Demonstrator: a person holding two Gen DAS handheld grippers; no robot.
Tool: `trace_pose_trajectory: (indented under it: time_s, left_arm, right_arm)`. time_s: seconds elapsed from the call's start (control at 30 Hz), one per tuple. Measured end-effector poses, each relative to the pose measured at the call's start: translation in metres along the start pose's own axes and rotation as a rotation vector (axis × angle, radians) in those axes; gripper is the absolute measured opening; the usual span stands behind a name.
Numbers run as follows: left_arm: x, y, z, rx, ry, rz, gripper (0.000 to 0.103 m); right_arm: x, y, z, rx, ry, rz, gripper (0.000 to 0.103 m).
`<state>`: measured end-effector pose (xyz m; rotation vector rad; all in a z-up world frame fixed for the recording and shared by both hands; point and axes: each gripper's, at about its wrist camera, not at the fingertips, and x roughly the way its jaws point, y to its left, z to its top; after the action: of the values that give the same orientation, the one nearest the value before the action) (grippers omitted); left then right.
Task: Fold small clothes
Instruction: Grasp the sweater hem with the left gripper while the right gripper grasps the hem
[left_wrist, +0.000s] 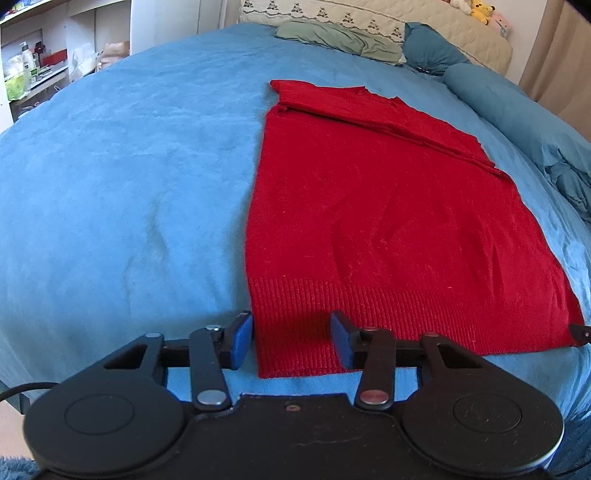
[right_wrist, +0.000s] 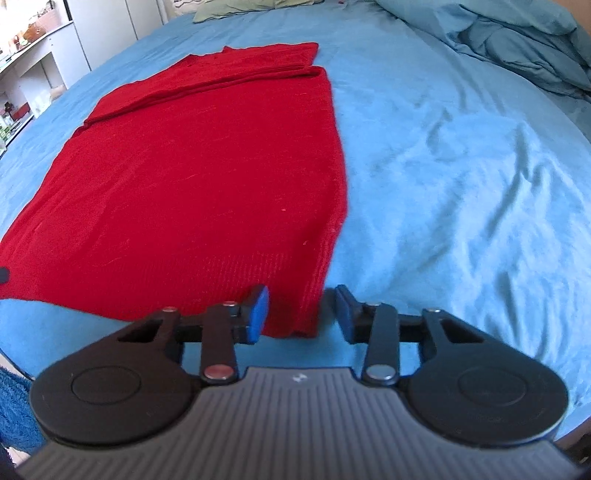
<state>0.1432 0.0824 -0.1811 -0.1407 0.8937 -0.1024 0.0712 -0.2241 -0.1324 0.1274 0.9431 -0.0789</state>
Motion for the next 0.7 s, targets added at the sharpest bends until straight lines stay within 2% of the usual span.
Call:
trace_pose_trajectory:
  time_s: [0.13, 0.2, 0.27, 0.37, 0.53, 0.7]
  left_arm:
    - [0.000, 0.001, 0.001, -0.011, 0.003, 0.004, 0.036]
    - [0.000, 0.002, 0.002, -0.013, 0.008, 0.008, 0.026]
    - [0.000, 0.002, 0.003, -0.022, 0.016, -0.003, 0.009]
    - [-0.001, 0.002, 0.005, -0.027, 0.026, -0.011, 0.007]
    - [-0.008, 0.001, 0.008, -0.035, 0.026, -0.015, 0.005]
    - [-0.032, -0.002, 0.019, -0.046, -0.018, -0.041, 0.005]
  right_arm:
    - [0.002, 0.003, 0.001, -0.009, 0.005, 0.013, 0.040]
    - [0.002, 0.006, 0.002, -0.021, 0.006, 0.013, 0.036]
    - [0.003, 0.007, 0.003, -0.023, 0.009, 0.018, 0.028]
    - [0.003, 0.008, 0.005, -0.022, 0.011, 0.018, 0.021]
    - [-0.004, 0.005, 0.011, 0.007, 0.000, 0.043, 0.020]
    - [-0.023, 0.003, 0.024, 0.023, -0.033, 0.074, 0.020]
